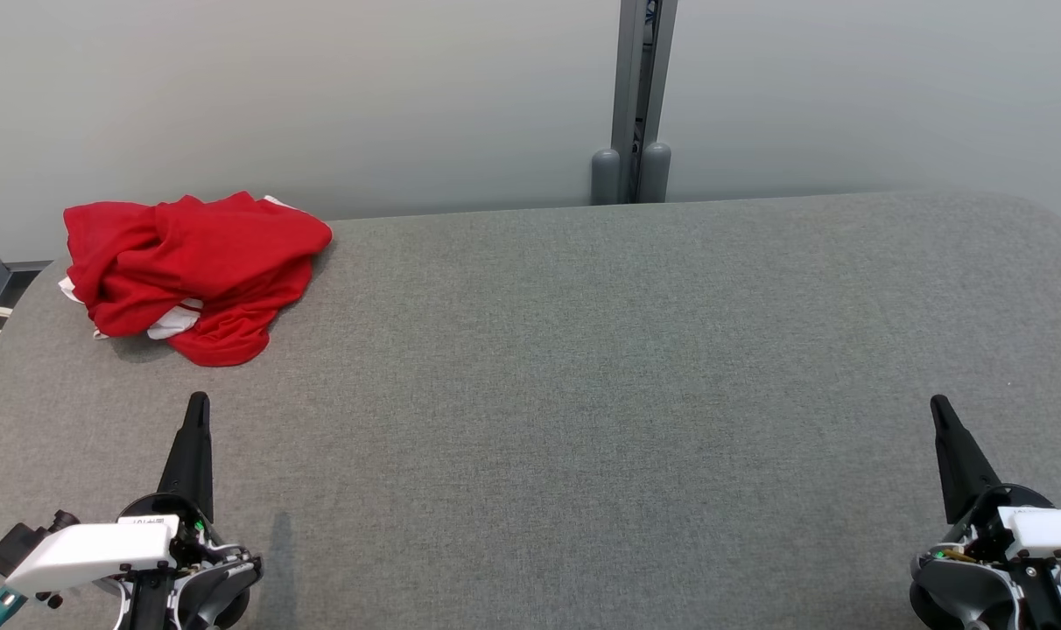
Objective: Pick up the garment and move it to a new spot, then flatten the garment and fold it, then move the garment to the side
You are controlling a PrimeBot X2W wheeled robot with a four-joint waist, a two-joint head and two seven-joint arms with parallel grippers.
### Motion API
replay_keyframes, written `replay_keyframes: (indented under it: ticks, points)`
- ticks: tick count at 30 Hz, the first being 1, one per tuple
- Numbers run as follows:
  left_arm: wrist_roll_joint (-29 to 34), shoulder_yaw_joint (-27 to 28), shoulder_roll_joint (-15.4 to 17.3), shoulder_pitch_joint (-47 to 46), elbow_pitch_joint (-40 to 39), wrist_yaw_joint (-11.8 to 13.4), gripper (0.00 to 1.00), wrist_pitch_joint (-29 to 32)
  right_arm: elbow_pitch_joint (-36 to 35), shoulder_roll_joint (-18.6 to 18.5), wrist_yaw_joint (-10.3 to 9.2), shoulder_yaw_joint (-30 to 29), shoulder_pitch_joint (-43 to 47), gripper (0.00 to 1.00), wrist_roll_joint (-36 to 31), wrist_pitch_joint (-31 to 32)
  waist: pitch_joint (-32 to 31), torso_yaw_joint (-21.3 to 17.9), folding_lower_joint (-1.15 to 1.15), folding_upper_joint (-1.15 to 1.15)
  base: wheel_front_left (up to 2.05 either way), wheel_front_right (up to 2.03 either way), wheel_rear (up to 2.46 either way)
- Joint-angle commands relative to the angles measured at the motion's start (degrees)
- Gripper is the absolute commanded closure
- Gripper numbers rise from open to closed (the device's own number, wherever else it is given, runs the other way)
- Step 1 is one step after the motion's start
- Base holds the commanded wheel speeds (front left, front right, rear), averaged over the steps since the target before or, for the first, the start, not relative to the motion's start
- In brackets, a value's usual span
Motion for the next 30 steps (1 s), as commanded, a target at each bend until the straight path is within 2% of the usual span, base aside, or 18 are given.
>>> replay_keyframes:
  ticks: [1, 30]
  points:
    - [-0.07, 0.13, 0.18, -0.52, -0.16, -0.21, 1.00, 0.12, -0.13, -0.24, 0.16, -0.02, -0.54, 1.00, -0.14, 0.09, 0.00, 0.00, 0.00, 0.00, 0.00, 0.00, 0.00]
    - [-0.07, 0.13, 0.18, -0.52, -0.16, -0.21, 1.00, 0.12, -0.13, -0.24, 0.16, -0.02, -0.54, 1.00, -0.14, 0.09, 0.00, 0.00, 0.00, 0.00, 0.00, 0.00, 0.00]
